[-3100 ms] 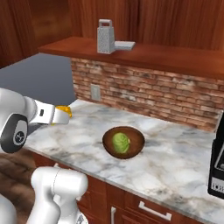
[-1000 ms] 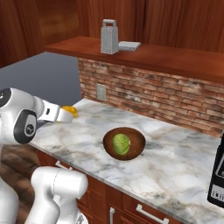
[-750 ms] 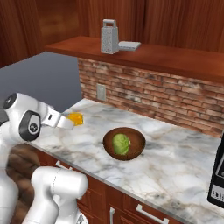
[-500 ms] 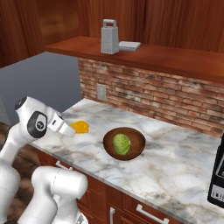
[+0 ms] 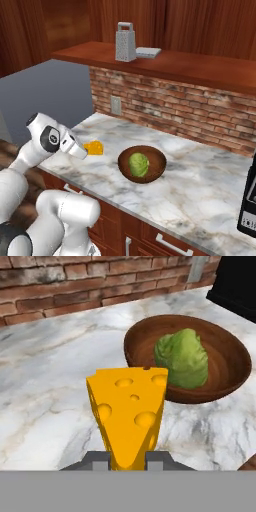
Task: Pick the cheese from the fridge and the cheese grater from the cabinet and place them next to the salad bowl.
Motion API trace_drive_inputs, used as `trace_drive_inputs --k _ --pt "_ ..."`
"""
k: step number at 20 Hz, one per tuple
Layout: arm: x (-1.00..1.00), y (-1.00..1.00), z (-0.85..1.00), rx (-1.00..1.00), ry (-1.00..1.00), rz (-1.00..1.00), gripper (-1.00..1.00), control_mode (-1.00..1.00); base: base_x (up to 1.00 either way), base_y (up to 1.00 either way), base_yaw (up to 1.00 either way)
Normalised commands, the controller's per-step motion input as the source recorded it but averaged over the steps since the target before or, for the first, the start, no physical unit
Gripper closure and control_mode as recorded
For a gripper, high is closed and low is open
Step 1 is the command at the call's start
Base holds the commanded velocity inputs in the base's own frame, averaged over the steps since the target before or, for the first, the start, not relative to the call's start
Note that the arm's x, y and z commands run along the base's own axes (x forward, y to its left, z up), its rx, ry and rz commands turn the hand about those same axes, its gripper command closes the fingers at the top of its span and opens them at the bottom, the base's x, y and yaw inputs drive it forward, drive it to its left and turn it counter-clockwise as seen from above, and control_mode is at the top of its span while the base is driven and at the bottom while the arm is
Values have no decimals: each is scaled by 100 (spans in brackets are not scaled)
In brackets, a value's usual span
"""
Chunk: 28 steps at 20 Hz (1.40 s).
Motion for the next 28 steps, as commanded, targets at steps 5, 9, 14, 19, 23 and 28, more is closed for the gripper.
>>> trace_drive_inputs --k 5,9,14,19,23,28 --pt "37 -12 -57 6 0 -27 100 -100 0 0 0" --pt "34 -26 -44 14 0 -23 100 -100 0 0 0" --pt "20 -2 -24 5 -2 -6 100 -100 0 0 0" --pt "18 0 -28 1 -6 0 100 -100 0 0 0" --pt "13 -2 -52 -3 -7 -1 100 -100 0 0 0" --pt "1 -17 -19 0 0 -3 100 -100 0 0 0"
